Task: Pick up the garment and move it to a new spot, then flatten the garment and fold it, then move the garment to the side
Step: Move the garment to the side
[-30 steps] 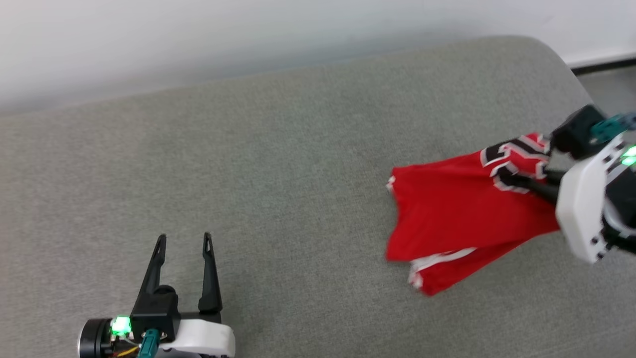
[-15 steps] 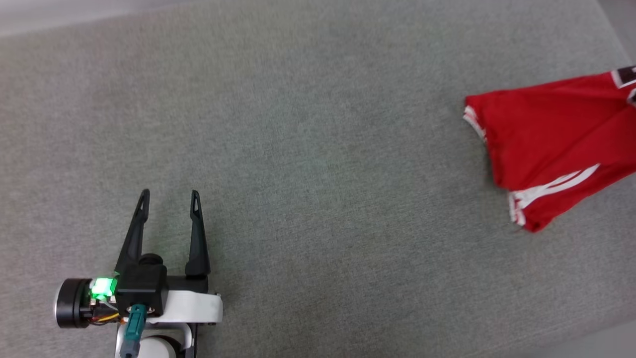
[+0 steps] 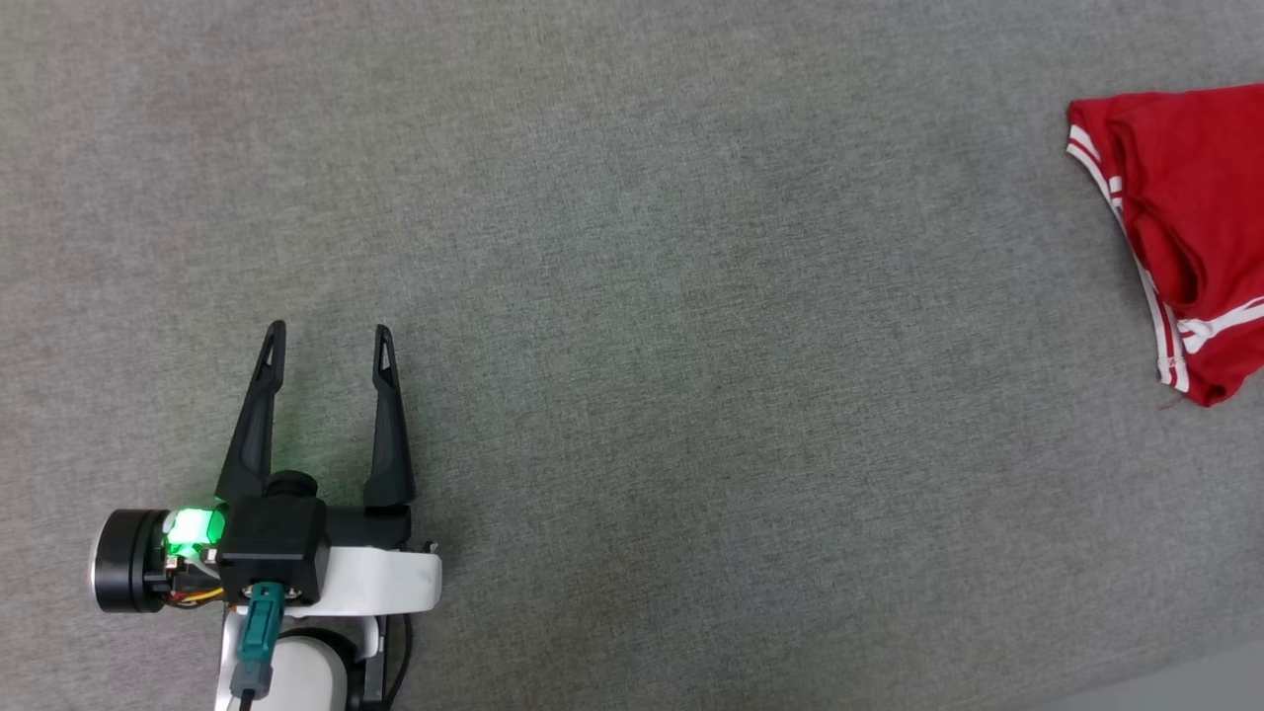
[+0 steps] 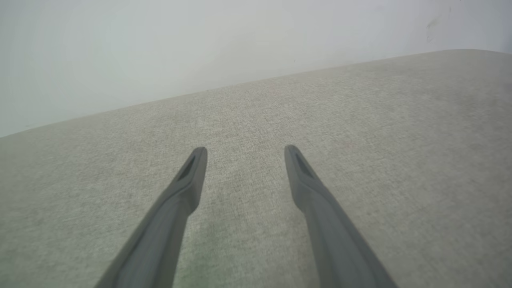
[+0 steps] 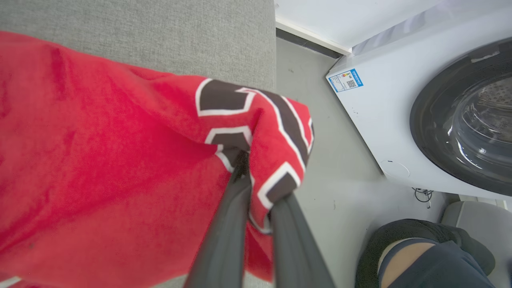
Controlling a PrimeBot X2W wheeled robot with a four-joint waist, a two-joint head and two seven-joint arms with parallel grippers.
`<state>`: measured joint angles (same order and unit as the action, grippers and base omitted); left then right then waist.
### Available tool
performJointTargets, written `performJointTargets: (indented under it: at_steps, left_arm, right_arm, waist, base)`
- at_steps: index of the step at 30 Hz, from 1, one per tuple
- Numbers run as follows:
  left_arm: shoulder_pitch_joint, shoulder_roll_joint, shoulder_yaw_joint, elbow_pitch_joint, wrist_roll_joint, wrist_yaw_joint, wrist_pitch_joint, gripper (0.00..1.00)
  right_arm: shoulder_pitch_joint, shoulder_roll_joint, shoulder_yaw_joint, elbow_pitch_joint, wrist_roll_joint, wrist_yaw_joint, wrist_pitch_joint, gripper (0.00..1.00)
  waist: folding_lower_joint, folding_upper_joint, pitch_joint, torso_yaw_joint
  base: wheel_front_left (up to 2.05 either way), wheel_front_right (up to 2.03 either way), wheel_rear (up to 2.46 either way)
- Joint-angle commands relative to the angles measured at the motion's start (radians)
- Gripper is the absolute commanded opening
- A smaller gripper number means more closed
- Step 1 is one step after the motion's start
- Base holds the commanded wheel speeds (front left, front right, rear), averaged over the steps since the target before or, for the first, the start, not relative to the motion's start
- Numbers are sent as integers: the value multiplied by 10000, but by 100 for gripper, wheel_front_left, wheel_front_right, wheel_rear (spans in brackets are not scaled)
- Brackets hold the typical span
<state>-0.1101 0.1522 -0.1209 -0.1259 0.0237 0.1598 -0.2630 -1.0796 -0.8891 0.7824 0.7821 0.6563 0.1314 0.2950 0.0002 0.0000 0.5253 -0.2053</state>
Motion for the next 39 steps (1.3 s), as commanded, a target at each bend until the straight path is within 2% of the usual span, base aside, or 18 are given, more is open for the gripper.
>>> performJointTargets:
  at_steps: [1,2,3,7,10,17,20,21,25,29,34,39]
  left_arm:
    - [-74,21,-14,12,-9,52,-22,100]
    - [-36,3,-12,37,-43,93,-22,100]
    - [13,-22,-16,59,-78,119,-22,100]
    - [256,-146,-101,155,-181,239,-22,100]
    - [465,-238,-138,206,-267,333,-24,100]
    - [1113,-393,-149,188,-378,511,-22,100]
    - [1359,-456,-130,170,-440,550,-22,100]
    - [1440,-478,-123,162,-446,574,-22,100]
    - [1690,-532,-118,182,-522,576,-22,100]
    - [1873,-589,-106,290,-553,566,-22,100]
    - [2044,-666,-98,439,-609,496,-22,100]
    - [2190,-733,-68,591,-658,435,-22,100]
  right_arm:
    - [-87,109,-82,149,57,-15,-134,0]
    - [-82,216,-75,294,10,-15,-194,45]
    - [-126,272,-85,464,-105,-15,-285,100]
    - [-261,429,-73,1099,-623,-15,-585,100]
    - [-409,611,-200,1312,-1094,-15,-1326,100]
    - [-651,1354,-1466,1668,-2434,-15,-4789,100]
    - [-490,1931,-2369,1565,-3166,-13,-5514,100]
    - [-336,2095,-2712,1338,-3439,-13,-5577,100]
    - [869,2949,-4565,-1011,-4474,-15,-5587,100]
    - [2421,4143,-6082,-3426,-5302,-13,-5592,100]
    - [4253,5343,-6487,-5160,-5716,-13,-5595,100]
    - [5842,6214,-6672,-5708,-5633,-13,-5596,100]
  waist:
    - [-2,0,-101,16]
    - [-2,0,-197,13]
    - [-2,0,-306,15]
    - [-2,0,-950,114]
    - [-2,0,-1516,227]
    - [-2,0,-2500,501]
    - [-2,0,-2796,660]
    - [-2,0,-2882,709]
    - [-2,0,-3160,919]
    - [-2,0,-3479,1138]
    - [-2,0,-3844,1420]
    - [-2,0,-4145,1676]
  base:
    - [0,0,0]
    - [0,0,0]
    - [0,0,0]
    - [0,0,0]
    - [0,0,0]
    - [0,0,0]
    - [0,0,0]
    - [0,0,0]
    - [0,0,0]
    - [0,0,0]
    - [0,0,0]
    - [0,0,0]
